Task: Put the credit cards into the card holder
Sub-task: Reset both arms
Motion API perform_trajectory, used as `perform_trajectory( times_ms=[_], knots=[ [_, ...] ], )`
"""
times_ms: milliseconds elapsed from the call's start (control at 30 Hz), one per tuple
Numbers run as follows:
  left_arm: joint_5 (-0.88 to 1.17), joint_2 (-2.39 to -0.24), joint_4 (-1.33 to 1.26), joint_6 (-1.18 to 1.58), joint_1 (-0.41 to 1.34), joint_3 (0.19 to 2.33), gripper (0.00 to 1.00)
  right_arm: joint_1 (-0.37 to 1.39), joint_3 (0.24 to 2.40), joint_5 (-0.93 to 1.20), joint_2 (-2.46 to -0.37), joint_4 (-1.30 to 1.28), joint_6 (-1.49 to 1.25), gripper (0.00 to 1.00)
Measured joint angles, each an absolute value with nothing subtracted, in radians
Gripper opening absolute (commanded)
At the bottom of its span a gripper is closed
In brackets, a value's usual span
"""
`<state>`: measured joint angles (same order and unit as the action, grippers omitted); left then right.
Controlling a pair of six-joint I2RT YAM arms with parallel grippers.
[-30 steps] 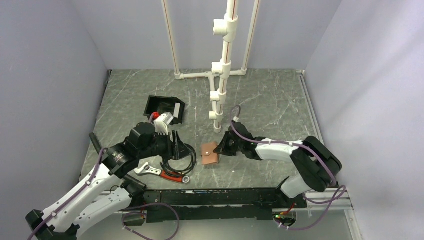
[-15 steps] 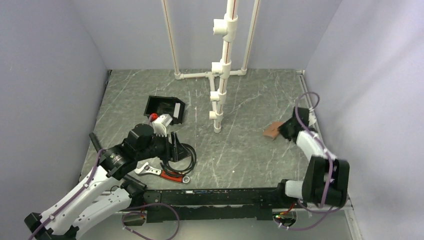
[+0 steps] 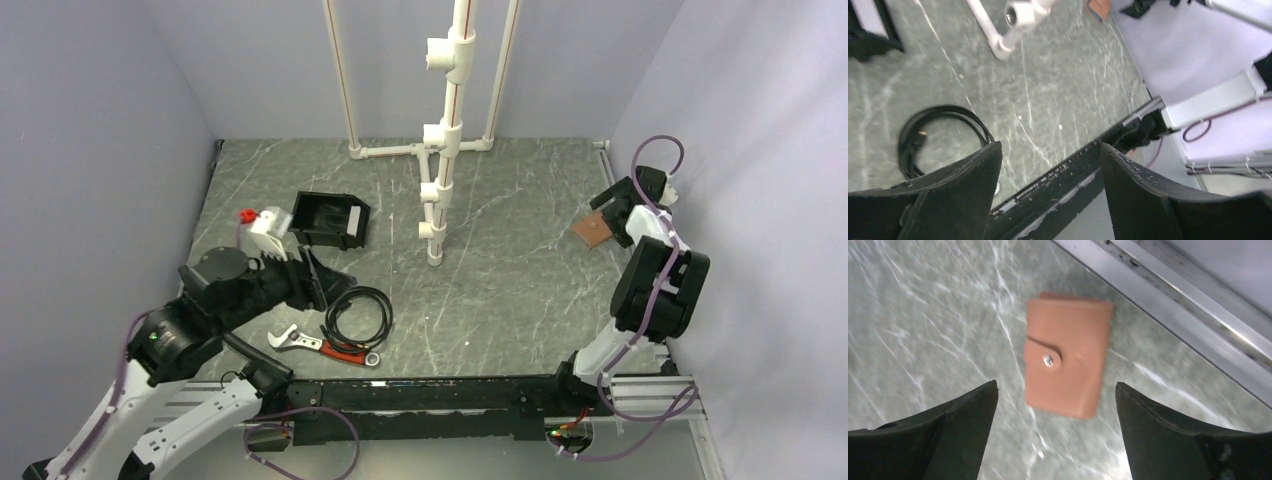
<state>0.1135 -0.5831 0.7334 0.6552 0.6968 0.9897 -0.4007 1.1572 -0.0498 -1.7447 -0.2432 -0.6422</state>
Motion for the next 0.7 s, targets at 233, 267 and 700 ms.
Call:
perform_trajectory(
  times_ms=[233,267,700],
  knots=[
    [-0.056,-0.667,0.825,0.532,0.697,1.345,0.85,-0.205,1.078,-0.190,-1.325,-0.495,-0.550,1.00],
    [-0.075,-0.673,0.826,0.511,0.697,1.389,0.86,-0.139,1.077,-0.191,-1.227,-0.515,-0.534,1.00],
    [-0.205,-0.715,0.735,0.343,0.697,1.641,0.90,0.031,1.465,-0.140,-0.535,-0.545,-0.442,1.00]
  ],
)
